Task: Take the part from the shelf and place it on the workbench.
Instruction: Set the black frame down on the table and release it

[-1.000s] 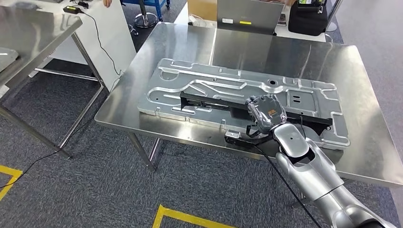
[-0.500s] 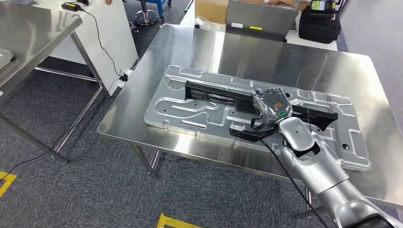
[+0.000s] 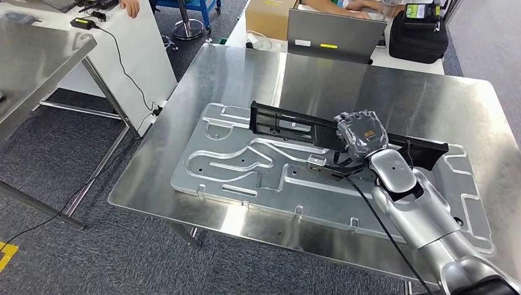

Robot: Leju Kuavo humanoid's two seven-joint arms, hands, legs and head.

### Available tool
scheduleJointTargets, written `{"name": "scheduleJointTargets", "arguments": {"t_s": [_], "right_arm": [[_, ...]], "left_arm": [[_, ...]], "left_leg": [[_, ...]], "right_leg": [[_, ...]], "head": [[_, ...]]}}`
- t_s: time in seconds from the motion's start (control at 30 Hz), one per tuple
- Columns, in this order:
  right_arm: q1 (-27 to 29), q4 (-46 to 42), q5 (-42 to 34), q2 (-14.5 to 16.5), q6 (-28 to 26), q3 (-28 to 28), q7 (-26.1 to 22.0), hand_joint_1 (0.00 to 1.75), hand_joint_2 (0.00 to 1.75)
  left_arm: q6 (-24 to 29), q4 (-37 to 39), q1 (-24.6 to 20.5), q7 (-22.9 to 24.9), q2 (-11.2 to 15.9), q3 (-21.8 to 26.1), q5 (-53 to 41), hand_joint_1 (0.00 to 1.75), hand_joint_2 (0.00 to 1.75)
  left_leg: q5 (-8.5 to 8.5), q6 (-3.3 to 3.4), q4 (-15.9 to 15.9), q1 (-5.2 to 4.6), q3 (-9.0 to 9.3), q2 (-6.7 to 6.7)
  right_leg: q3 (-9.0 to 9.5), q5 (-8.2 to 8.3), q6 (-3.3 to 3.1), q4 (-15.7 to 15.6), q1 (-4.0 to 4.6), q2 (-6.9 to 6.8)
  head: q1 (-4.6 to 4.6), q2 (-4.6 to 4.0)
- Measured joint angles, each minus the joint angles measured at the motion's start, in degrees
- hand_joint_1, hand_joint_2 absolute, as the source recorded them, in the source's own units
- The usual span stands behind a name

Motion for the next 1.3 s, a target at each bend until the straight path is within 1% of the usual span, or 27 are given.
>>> {"name": "scheduleJointTargets", "arguments": {"t_s": [0.03, 0.07, 0.1, 0.13, 0.17, 0.2, 0.23, 0.27, 0.3, 0.37, 0.43, 0.47, 0.53, 0.57, 0.6, 0.63, 0.7, 0.73, 0.77, 0.87, 0.93, 1.03, 1.07, 1.1, 1.13, 1.23, 1.3], "right_arm": [[0.1, 0.0, 0.0, 0.0, 0.0, 0.0, -0.1, 1.75, 1.75], [0.2, 0.0, -0.1, 0.0, -0.1, 0.0, -0.2, 1.31, 1.31], [0.3, 0.0, -0.1, 0.0, -0.1, 0.0, -0.3, 0.87, 0.87], [0.4, 0.0, -0.1, 0.0, -0.2, 0.0, -0.4, 0.44, 0.44], [0.5, 0.0, -0.1, 0.0, -0.3, 0.0, -0.3, 0.0, 0.0], [0.6, 0.1, -0.1, 0.0, -0.4, -0.1, -0.3, 0.0, 0.0], [0.7, 0.1, -0.1, 0.0, -0.5, -0.2, -0.1, 0.0, 0.0], [0.7, 0.2, -0.1, -0.1, -0.6, -0.4, 0.0, 0.0, 0.0], [0.8, 0.3, 0.0, -0.1, -0.6, -0.6, 0.0, 0.0, 0.0], [1.1, 0.4, 0.0, -0.2, -0.7, -1.0, 0.1, 0.0, 0.0], [1.2, 0.4, 0.2, -0.5, -0.7, -1.3, 0.2, 0.0, 0.0], [1.3, 0.4, 0.2, -0.6, -0.7, -1.4, 0.2, 0.0, 0.0], [1.9, 0.6, 0.3, -0.7, -0.7, -1.4, 0.2, 0.0, 0.0], [2.4, 0.6, 0.3, -0.7, -0.6, -1.4, 0.2, 0.0, 0.0], [2.9, 0.8, 0.3, -0.7, -0.6, -1.4, 0.2, 0.0, 0.0], [3.2, 0.8, 0.3, -0.8, -0.6, -1.4, 0.2, 0.0, 0.0], [3.4, 1.0, 0.4, -0.8, -0.7, -1.5, 0.2, 0.0, 0.0], [3.4, 1.0, 0.4, -0.9, -0.7, -1.5, 0.2, 0.0, 0.0], [3.5, 1.0, 0.4, -1.0, -0.7, -1.5, 0.2, 0.0, 0.0], [3.6, 1.0, 0.4, -1.1, -0.7, -1.5, 0.2, 0.0, 0.0], [3.6, 1.0, 0.4, -1.1, -0.7, -1.5, 0.2, 0.0, 0.0], [3.7, 1.0, 0.4, -1.1, -0.7, -1.6, 0.2, 0.0, 0.0], [3.8, 1.0, 0.4, -1.1, -0.7, -1.6, 0.2, 0.0, 0.0], [3.8, 1.0, 0.4, -1.0, -0.7, -1.6, 0.2, 0.0, 0.0], [3.9, 1.0, 0.4, -1.0, -0.7, -1.6, 0.2, 0.0, 0.0], [3.9, 1.0, 0.4, -1.0, -0.7, -1.6, 0.2, 0.0, 0.0], [4.0, 1.0, 0.5, -1.1, -0.7, -1.7, 0.0, 0.0, 0.0]], "left_arm": [[0.1, 0.0, 0.0, 0.0, 0.0, 0.0, 0.1, 0.0, 1.75], [0.2, 0.0, 0.1, -0.1, 0.0, 0.0, 0.2, 0.0, 1.75], [0.3, 0.0, 0.2, -0.1, 0.0, 0.0, 0.2, 0.0, 1.75], [0.5, 0.0, 0.2, -0.2, 0.0, 0.0, 0.3, 0.0, 1.75], [0.6, 0.0, 0.3, -0.3, 0.0, 0.0, 0.3, 0.0, 1.75], [0.9, 0.0, 0.2, -0.3, 0.1, 0.0, 0.2, 0.0, 1.31], [1.2, 0.0, 0.2, -0.3, 0.1, -0.1, 0.2, 0.0, 0.87], [1.4, 0.0, 0.2, -0.3, 0.1, -0.1, 0.1, 0.0, 0.44], [1.5, 0.0, 0.2, -0.3, 0.1, -0.2, 0.2, 0.0, 0.0], [1.3, 0.0, 0.3, -0.4, 0.1, -0.2, 0.7, 0.0, 0.0], [1.1, 0.0, 0.2, -0.6, 0.1, -0.2, 1.2, 0.0, 0.0], [1.0, 0.0, 0.2, -0.7, 0.1, -0.2, 1.2, 0.0, 0.0], [1.0, 0.0, 0.2, -0.7, 0.1, -0.2, 1.3, 0.0, 0.0], [1.0, 0.0, 0.2, -0.7, 0.1, -0.2, 1.3, 0.0, 0.0], [1.0, 0.0, 0.3, -0.7, 0.1, -0.2, 1.3, 0.0, 0.0], [1.0, 0.0, 0.3, -0.8, 0.1, -0.2, 1.3, 0.0, 0.0], [1.0, 0.0, 0.3, -0.8, 0.1, -0.2, 1.3, 0.0, 0.0], [1.0, 0.0, 0.3, -0.8, 0.1, -0.2, 1.3, 0.0, 0.0], [1.0, 0.0, 0.2, -0.9, 0.1, -0.2, 1.3, 0.0, 0.0], [0.9, 0.0, 0.2, -0.9, 0.0, -0.2, 1.3, 0.0, 0.0], [0.6, 0.0, 0.2, -0.9, 0.0, -0.2, 1.4, 0.0, 0.0], [0.2, 0.0, 0.2, -1.0, 0.0, -0.2, 1.6, 0.0, 0.0], [0.1, 0.0, 0.3, -1.0, 0.0, -0.2, 1.7, 0.0, 0.0], [-0.1, 0.0, 0.3, -1.0, 0.0, -0.2, 1.9, 0.0, 0.0], [-0.2, 0.0, 0.3, -1.0, 0.0, -0.2, 2.0, 0.0, 0.0], [-0.6, 0.0, 0.2, -1.0, 0.0, -0.2, 2.3, 0.0, 0.0], [-0.8, 0.0, 0.2, -1.1, 0.0, -0.2, 2.4, 0.0, 0.0]], "left_leg": [[-1.49, -0.14, 3.0, 0.01, -2.47, 0.01], [-2.24, -0.18, 4.6, 0.02, -4.29, 0.01], [-1.46, -0.1, 4.0, 0.02, -5.16, 0.01], [0.83, 0.07, 1.6, 0.01, -5.12, 0.01], [4.12, 0.32, -2.2, 0.0, -4.36, 0.02], [6.94, 0.6, -5.9, -0.11, -3.56, 0.03], [8.52, 0.87, -8.7, -0.26, -2.95, 0.05], [9.45, 1.14, -10.3, -0.43, -2.58, 0.04], [9.45, 1.39, -10.6, -0.6, -2.51, 0.01], [10.16, 1.98, -11.2, -0.43, -1.98, -0.03], [10.42, 2.6, -11.9, -0.08, -1.45, 0.01], [10.44, 2.86, -12.1, -0.02, -1.29, 0.04], [10.25, 3.16, -12.1, -0.05, -1.26, 0.02], [10.13, 3.22, -12.1, -0.07, -1.24, -0.01], [10.0, 3.2, -12.0, -0.07, -1.2, -0.06], [9.83, 3.13, -11.9, -0.07, -1.1, -0.11], [9.36, 2.81, -11.6, -0.1, -0.87, -0.19], [9.16, 2.59, -11.4, -0.19, -0.86, -0.23], [9.03, 2.35, -11.3, -0.26, -0.91, -0.26], [8.82, 1.55, -11.2, -0.37, -1.05, -0.27], [7.44, 0.96, -9.5, -0.35, -1.67, -0.14], [2.38, 0.3, 0.3, -0.15, -6.06, 0.0], [1.32, 0.15, 3.3, -0.07, -7.5, 0.01], [1.29, 0.06, 4.5, 0.0, -8.13, 0.01], [2.3, 0.04, 3.7, 0.07, -7.75, 0.02], [7.3, 0.49, -6.9, 0.09, -2.46, 0.02], [8.35, 0.93, -10.6, -0.12, -0.72, -0.04]], "right_leg": [[0.64, -0.52, -0.08, 0.0, 0.02, 0.07], [1.3, -1.06, -0.11, 0.0, 0.05, 0.17], [2.01, -1.58, -0.09, 0.0, 0.08, 0.27], [2.74, -2.1, -0.04, 0.0, 0.11, 0.36], [3.38, -2.59, 0.04, 0.0, 0.12, 0.42], [3.91, -3.02, 0.2, 0.0, 0.15, 0.48], [4.14, -3.35, 0.43, 0.1, 0.2, 0.6], [4.21, -3.61, 0.72, 0.1, 0.23, 0.71], [4.24, -3.79, 1.06, 0.0, 0.27, 0.82], [4.51, -4.17, 1.73, -0.1, 0.35, 0.87], [3.83, -5.79, 2.31, 2.0, 0.33, 0.61], [2.43, -7.33, 2.57, 4.8, 0.17, 0.47], [-1.86, -10.42, 3.04, 12.3, -0.08, 0.31], [-3.64, -10.88, 3.21, 14.9, -0.22, 0.28], [-4.49, -10.09, 3.32, 15.5, -0.33, 0.21], [-4.21, -8.12, 3.34, 13.7, -0.42, 0.15], [-1.39, -3.35, 3.12, 6.2, -0.46, 0.04], [-0.15, -1.9, 2.93, 3.0, -0.35, 0.05], [0.53, -1.29, 2.75, 1.1, -0.22, 0.07], [0.65, -1.25, 2.09, 0.3, -0.14, 0.15], [1.04, -1.1, 1.42, -0.2, -0.47, 0.05], [1.34, -1.05, 0.79, -0.3, -0.53, -0.33], [1.27, -1.04, 0.74, -0.1, -0.51, -0.41], [1.17, -1.05, 0.73, 0.0, -0.5, -0.44], [1.08, -1.08, 0.74, 0.2, -0.49, -0.44], [0.9, -1.26, 1.05, 0.6, -0.4, -0.39], [0.65, -1.18, 1.62, 0.7, -0.27, -0.33]], "head": [[-0.01, 0.0], [-0.01, 0.0], [-0.01, 0.0], [-0.01, 0.0], [0.0, 0.0], [0.01, 0.0], [0.01, 0.0], [0.01, 0.0], [0.01, 0.0], [0.01, 0.0], [0.02, 0.0], [0.02, 0.0], [0.03, 0.0], [0.03, 0.0], [0.03, 0.0], [0.03, 0.0], [0.03, 0.0], [0.02, 0.0], [0.02, 0.0], [0.0, 0.0], [0.0, 0.0], [-0.02, 0.0], [-0.02, 0.0], [-0.02, 0.0], [-0.02, 0.0], [-0.01, 0.0], [-0.01, 0.0]]}}
